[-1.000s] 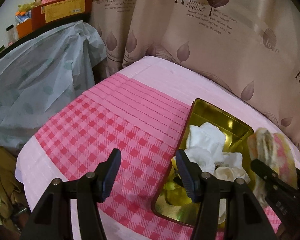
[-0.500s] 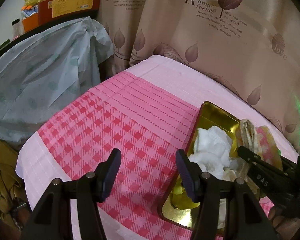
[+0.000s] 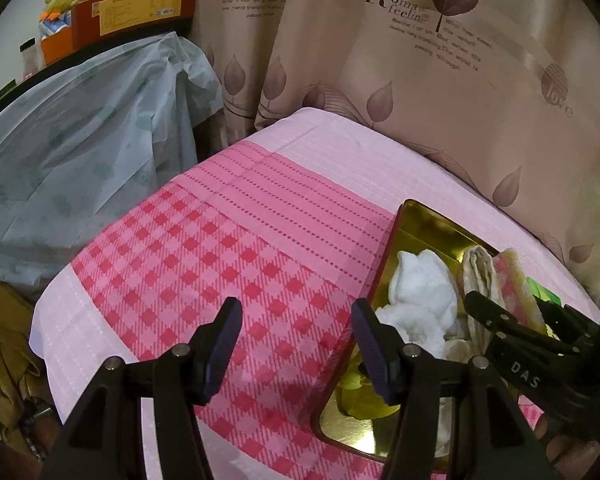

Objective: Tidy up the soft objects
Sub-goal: 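Lower the terry towel into the gold tin and open the right tool, then move the right tool to the cotton swab pack and grasp it, then lift the cotton swab pack with the right tool while the left tool approaches the white packet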

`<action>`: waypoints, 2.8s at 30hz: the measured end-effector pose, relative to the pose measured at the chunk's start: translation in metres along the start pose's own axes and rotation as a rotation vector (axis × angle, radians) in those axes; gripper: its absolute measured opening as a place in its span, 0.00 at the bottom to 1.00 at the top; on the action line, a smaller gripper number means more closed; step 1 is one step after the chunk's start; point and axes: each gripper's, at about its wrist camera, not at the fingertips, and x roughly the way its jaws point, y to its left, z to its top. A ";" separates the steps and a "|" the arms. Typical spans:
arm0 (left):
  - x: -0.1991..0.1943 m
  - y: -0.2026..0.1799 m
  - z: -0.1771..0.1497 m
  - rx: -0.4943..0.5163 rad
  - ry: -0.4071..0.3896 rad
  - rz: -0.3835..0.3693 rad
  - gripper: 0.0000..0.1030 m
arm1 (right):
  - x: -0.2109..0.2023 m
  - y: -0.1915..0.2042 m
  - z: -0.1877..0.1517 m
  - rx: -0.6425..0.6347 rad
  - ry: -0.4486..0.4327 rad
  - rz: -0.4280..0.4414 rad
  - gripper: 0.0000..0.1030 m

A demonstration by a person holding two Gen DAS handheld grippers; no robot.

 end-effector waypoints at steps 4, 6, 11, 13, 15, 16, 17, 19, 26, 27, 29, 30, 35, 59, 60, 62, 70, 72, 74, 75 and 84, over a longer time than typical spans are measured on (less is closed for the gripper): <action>0.000 -0.001 0.000 0.007 -0.002 -0.003 0.56 | -0.011 0.001 0.000 -0.004 -0.018 0.005 0.60; 0.001 -0.002 0.000 0.010 -0.003 -0.001 0.56 | -0.017 0.001 0.000 -0.001 -0.027 0.011 0.62; 0.001 -0.003 0.000 0.012 -0.002 -0.001 0.56 | -0.035 -0.001 -0.007 0.013 -0.046 0.035 0.62; 0.001 -0.004 -0.001 0.019 -0.002 0.000 0.56 | -0.043 -0.002 -0.011 0.021 -0.055 0.042 0.62; 0.000 -0.006 -0.002 0.028 -0.005 0.004 0.56 | -0.052 -0.004 -0.017 0.028 -0.069 0.046 0.62; 0.000 -0.006 -0.002 0.033 -0.006 0.005 0.56 | -0.056 -0.005 -0.020 0.032 -0.078 0.044 0.62; 0.000 -0.007 -0.003 0.036 -0.007 0.005 0.56 | -0.062 -0.007 -0.024 0.037 -0.087 0.043 0.62; 0.000 -0.008 -0.004 0.041 -0.006 0.007 0.56 | -0.070 -0.012 -0.031 0.043 -0.099 0.037 0.62; -0.003 -0.010 -0.006 0.051 -0.012 0.013 0.56 | -0.095 -0.053 -0.062 0.093 -0.117 -0.024 0.64; -0.003 -0.010 -0.006 0.054 -0.014 0.015 0.56 | -0.097 -0.061 -0.066 0.107 -0.117 -0.038 0.65; -0.004 -0.012 -0.007 0.064 -0.016 0.018 0.56 | -0.102 -0.081 -0.074 0.138 -0.115 -0.074 0.65; -0.005 -0.012 -0.008 0.069 -0.017 0.020 0.56 | -0.103 -0.092 -0.077 0.152 -0.111 -0.095 0.65; -0.006 -0.014 -0.009 0.079 -0.019 0.024 0.56 | -0.111 -0.155 -0.094 0.250 -0.095 -0.195 0.65; 0.005 -0.021 -0.014 0.148 -0.008 0.062 0.56 | -0.055 -0.282 -0.132 0.496 0.002 -0.187 0.54; 0.006 -0.022 -0.014 0.150 -0.005 0.065 0.56 | -0.055 -0.285 -0.132 0.498 0.000 -0.183 0.53; 0.007 -0.022 -0.015 0.154 -0.002 0.070 0.56 | -0.055 -0.288 -0.134 0.503 -0.014 -0.170 0.46; 0.009 -0.022 -0.016 0.167 -0.003 0.079 0.56 | -0.064 -0.283 -0.141 0.457 -0.046 -0.180 0.30; 0.008 -0.022 -0.016 0.167 -0.015 0.080 0.56 | -0.068 -0.284 -0.145 0.457 -0.050 -0.196 0.29; 0.007 -0.022 -0.016 0.169 -0.024 0.081 0.56 | -0.071 -0.289 -0.149 0.459 -0.053 -0.215 0.29; 0.007 -0.021 -0.016 0.170 -0.028 0.079 0.56 | -0.073 -0.292 -0.153 0.467 -0.055 -0.221 0.29; -0.015 -0.033 -0.018 0.196 -0.076 0.049 0.56 | -0.084 -0.316 -0.194 0.430 -0.008 -0.411 0.29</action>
